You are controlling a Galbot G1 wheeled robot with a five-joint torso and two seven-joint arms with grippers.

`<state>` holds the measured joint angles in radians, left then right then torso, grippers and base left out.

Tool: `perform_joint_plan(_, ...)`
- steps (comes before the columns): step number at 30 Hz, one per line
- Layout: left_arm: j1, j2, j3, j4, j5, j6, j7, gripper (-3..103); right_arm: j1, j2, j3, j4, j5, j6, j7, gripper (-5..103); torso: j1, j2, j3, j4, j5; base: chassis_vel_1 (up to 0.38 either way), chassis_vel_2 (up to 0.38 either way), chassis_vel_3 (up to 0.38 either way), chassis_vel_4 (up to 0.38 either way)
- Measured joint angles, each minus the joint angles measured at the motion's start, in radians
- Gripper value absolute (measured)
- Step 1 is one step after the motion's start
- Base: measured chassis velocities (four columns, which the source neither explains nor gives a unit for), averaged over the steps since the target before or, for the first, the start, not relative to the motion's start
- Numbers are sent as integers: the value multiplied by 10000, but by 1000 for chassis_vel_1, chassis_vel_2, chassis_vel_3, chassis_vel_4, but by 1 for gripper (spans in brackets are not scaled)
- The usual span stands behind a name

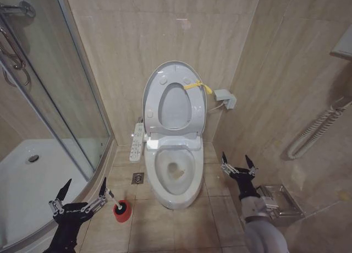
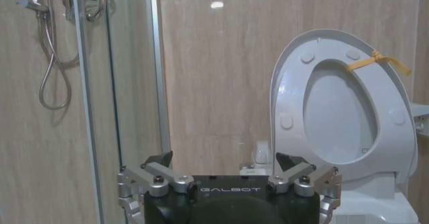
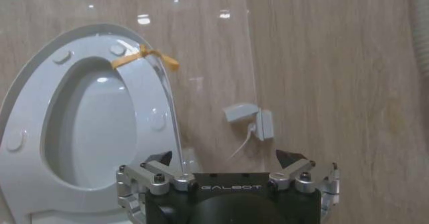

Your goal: Open the toilet lid, clean the toilet bowl with a toilet brush, close the toilet lid, and flush.

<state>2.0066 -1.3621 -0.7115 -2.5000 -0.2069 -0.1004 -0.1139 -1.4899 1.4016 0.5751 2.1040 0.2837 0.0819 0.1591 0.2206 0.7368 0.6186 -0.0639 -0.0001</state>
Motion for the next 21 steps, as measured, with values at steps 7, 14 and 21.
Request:
perform_joint_plan(7, 0, 0, 0, 0, 0, 0, 0, 100, -374, 306, 34, 317, -342, 186, -171, 100, 0, 0, 0, 0, 0, 0, 0, 0, 0)
perform_joint_plan(14, 0, 0, 0, 0, 0, 0, 0, 100, -610, 575, -102, 738, -608, 269, -137, 100, 0, 0, 0, -1, 0, 0, 0, 0, 0)
perform_joint_plan(21, 0, 0, 0, 0, 0, 0, 0, 100, -595, 587, -157, 865, -593, 151, -50, 100, 1, 0, 0, 0, 0, 0, 0, 0, 0)
